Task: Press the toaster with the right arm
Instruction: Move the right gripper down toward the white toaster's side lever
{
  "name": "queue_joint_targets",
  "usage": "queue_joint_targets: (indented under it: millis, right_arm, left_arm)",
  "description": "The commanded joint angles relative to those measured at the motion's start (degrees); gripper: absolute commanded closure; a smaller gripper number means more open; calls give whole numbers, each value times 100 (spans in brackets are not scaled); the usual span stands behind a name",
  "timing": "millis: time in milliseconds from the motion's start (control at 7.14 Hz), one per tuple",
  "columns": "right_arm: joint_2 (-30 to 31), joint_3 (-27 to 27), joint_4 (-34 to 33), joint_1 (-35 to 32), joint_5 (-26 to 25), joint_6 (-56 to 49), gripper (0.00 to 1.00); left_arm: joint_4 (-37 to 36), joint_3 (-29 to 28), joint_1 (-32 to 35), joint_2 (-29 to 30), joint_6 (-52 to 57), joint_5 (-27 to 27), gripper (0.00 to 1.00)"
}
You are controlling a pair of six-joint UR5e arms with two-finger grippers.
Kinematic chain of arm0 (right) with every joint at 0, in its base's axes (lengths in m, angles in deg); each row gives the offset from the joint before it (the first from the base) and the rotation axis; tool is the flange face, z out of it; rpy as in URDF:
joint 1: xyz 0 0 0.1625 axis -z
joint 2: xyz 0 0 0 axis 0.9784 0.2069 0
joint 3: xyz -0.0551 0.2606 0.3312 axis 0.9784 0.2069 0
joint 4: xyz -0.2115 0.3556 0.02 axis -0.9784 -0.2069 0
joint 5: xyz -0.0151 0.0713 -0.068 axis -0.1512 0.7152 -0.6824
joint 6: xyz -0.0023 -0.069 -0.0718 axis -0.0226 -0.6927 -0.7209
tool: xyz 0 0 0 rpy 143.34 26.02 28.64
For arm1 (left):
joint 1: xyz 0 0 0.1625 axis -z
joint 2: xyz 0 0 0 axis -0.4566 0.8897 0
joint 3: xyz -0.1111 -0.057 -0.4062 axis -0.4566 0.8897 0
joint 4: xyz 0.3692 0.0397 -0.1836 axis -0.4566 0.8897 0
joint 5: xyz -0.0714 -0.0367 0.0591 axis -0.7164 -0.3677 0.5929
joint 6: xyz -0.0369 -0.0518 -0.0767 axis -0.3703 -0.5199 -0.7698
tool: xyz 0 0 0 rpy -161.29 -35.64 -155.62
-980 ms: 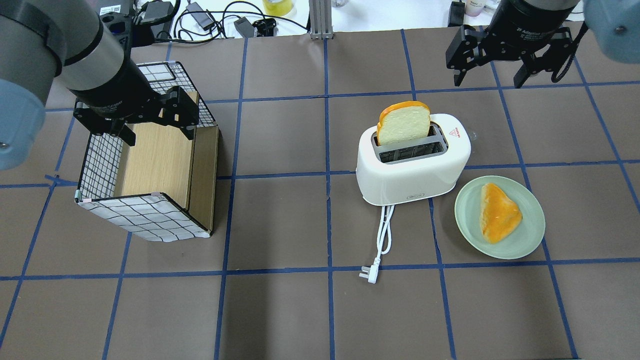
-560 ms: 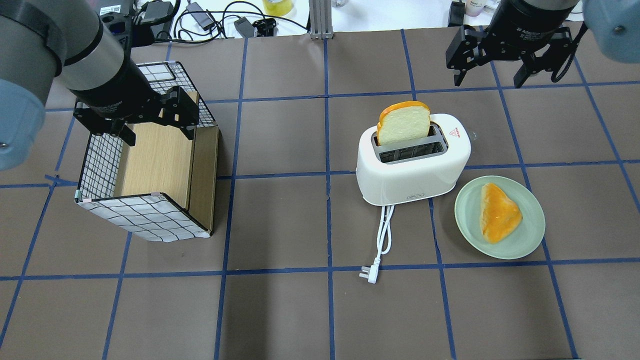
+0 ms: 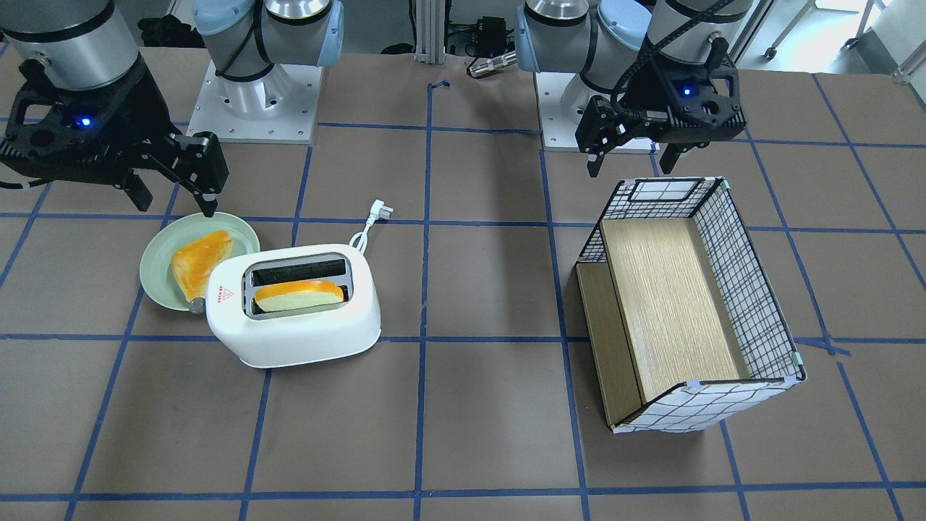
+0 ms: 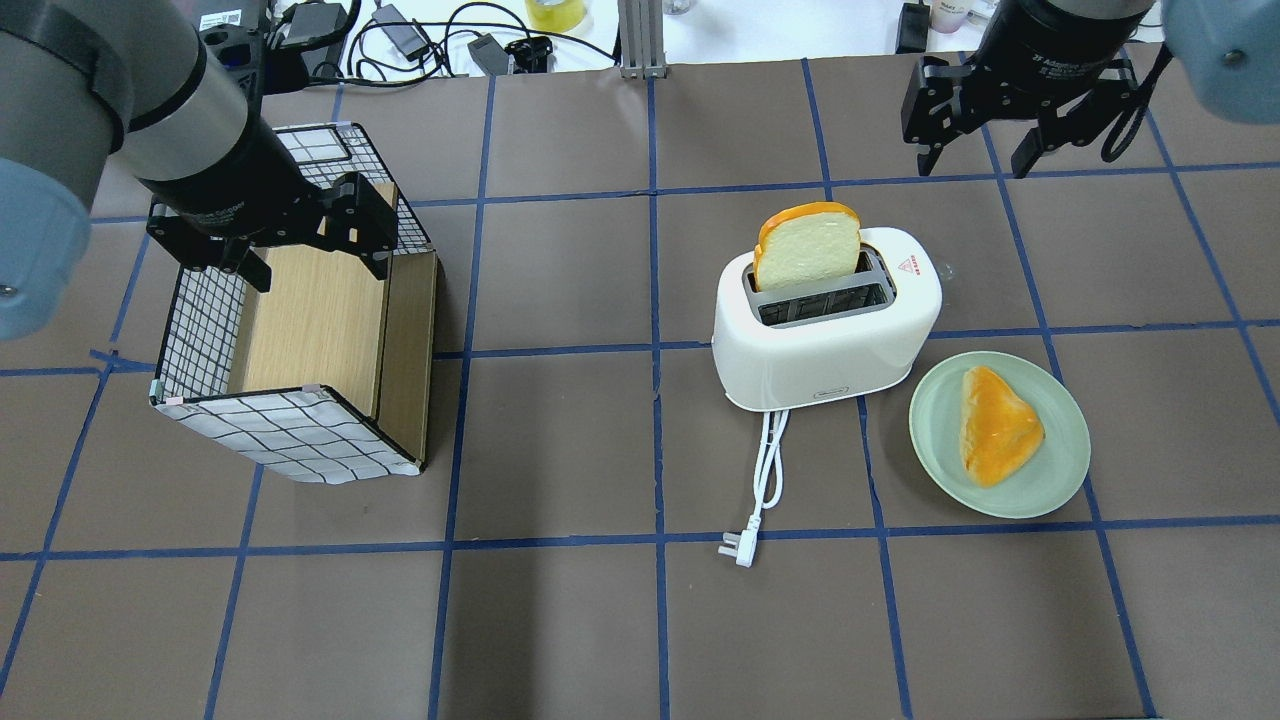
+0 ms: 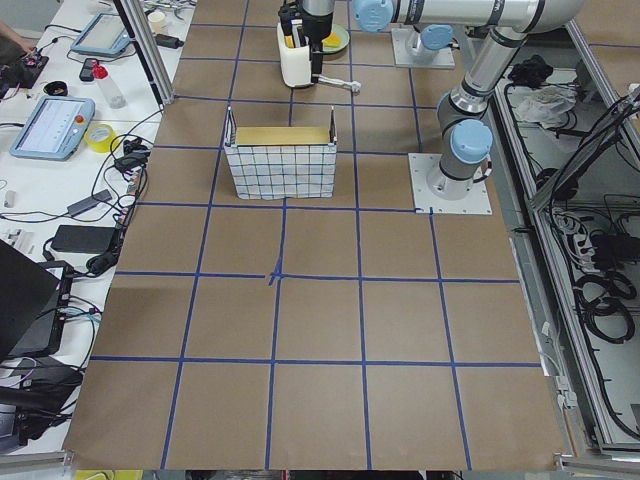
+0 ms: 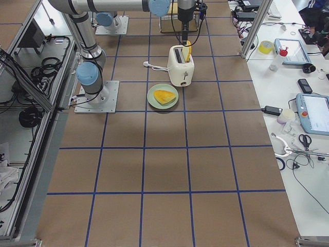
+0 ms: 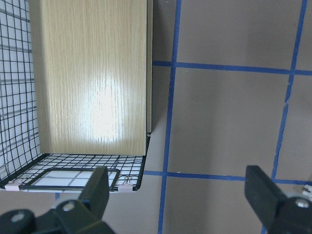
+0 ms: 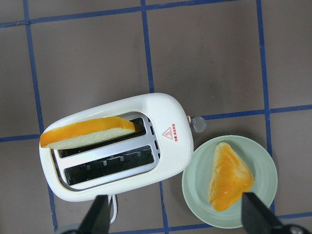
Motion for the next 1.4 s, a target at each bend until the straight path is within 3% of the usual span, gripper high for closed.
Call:
queue_joint_targets:
  millis: [0, 700, 1120, 1260]
  right_arm:
    - [4, 47, 59, 0, -9, -11, 100]
    - [-57, 65, 234, 218, 192, -141, 100]
    - [-285, 65, 324, 1123, 964, -1457, 100]
    - [-608, 65, 271, 1369, 1323, -1896, 100]
  left_arm:
    - [0, 0, 0, 0, 0, -9, 0]
    - [0, 0, 0, 0, 0, 0, 0]
    - [0, 0, 0, 0, 0, 0, 0]
    - [0, 0, 0, 0, 0, 0, 0]
